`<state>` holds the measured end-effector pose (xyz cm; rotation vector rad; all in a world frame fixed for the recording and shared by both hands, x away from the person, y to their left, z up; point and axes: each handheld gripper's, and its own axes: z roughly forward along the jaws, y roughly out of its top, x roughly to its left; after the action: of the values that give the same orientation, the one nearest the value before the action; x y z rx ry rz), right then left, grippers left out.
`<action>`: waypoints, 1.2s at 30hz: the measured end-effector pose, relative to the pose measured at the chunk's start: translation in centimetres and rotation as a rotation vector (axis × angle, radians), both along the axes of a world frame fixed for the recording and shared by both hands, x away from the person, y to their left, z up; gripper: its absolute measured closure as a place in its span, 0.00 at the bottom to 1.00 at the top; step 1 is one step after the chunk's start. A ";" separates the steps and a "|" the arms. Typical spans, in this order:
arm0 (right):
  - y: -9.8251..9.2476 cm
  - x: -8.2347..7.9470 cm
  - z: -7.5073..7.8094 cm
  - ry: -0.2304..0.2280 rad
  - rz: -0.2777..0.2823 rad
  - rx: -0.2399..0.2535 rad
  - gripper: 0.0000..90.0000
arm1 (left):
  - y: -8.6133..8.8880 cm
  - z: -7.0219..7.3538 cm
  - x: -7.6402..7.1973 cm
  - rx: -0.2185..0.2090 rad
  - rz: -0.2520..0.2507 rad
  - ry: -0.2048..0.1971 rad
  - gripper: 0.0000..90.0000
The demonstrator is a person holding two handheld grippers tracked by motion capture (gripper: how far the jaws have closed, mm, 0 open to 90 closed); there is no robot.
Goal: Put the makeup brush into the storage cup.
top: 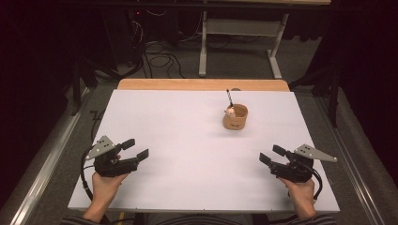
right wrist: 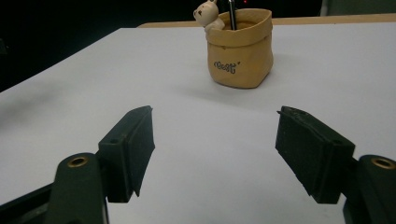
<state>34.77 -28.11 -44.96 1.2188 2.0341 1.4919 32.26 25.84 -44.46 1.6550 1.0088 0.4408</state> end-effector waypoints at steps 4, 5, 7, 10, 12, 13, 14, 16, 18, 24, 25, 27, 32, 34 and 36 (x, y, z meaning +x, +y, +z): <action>0.0 -0.1 -0.1 -0.002 -0.001 -0.007 0.33 | 0.0 0.0 0.0 0.001 -0.001 0.001 0.30; 0.0 -0.1 -0.1 -0.002 -0.004 -0.007 0.33 | 0.0 0.0 0.0 0.001 -0.002 0.001 0.30; -0.1 -0.1 -0.1 0.001 -0.009 -0.004 0.33 | 0.0 0.0 0.0 0.003 -0.003 0.003 0.30; -0.2 -0.1 -0.2 0.001 -0.014 -0.007 0.33 | 0.0 -0.1 0.1 0.006 -0.005 0.006 0.30; -0.2 -0.2 -0.2 -0.003 -0.018 -0.006 0.33 | 0.0 -0.1 0.1 0.007 -0.006 0.007 0.30; -0.3 -0.2 -0.2 -0.005 -0.020 -0.007 0.33 | 0.0 -0.1 0.1 0.007 -0.006 0.008 0.30; -0.3 -0.2 -0.2 -0.004 -0.023 -0.007 0.33 | 0.0 -0.1 0.1 0.007 -0.007 0.009 0.30; -0.3 -0.2 -0.2 -0.003 -0.025 -0.008 0.33 | 0.0 -0.1 0.1 0.011 -0.009 0.010 0.30; -0.3 -0.2 -0.3 -0.001 -0.025 -0.008 0.33 | -0.1 -0.1 0.1 0.011 -0.010 0.012 0.30; -0.3 -0.1 -0.4 0.003 -0.029 -0.016 0.32 | -0.1 -0.2 0.2 0.017 -0.009 0.014 0.31; -0.3 -0.2 -0.4 0.005 -0.032 -0.018 0.33 | -0.1 -0.2 0.2 0.017 -0.009 0.014 0.31; -0.3 -0.1 -0.5 0.009 -0.032 -0.022 0.32 | -0.1 -0.2 0.2 0.018 -0.010 0.014 0.31; -0.2 0.0 -0.7 0.020 -0.033 -0.036 0.32 | -0.1 -0.2 0.2 0.019 -0.007 0.015 0.31; -0.2 0.0 -0.7 0.018 -0.034 -0.038 0.32 | -0.1 -0.2 0.2 0.019 -0.006 0.015 0.31; -0.2 0.0 -0.7 0.018 -0.033 -0.037 0.32 | -0.1 -0.2 0.2 0.019 -0.005 0.015 0.31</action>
<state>34.73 -28.31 -45.66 1.2493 2.0340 1.4264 32.46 25.76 -44.63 1.6795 1.0138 0.4360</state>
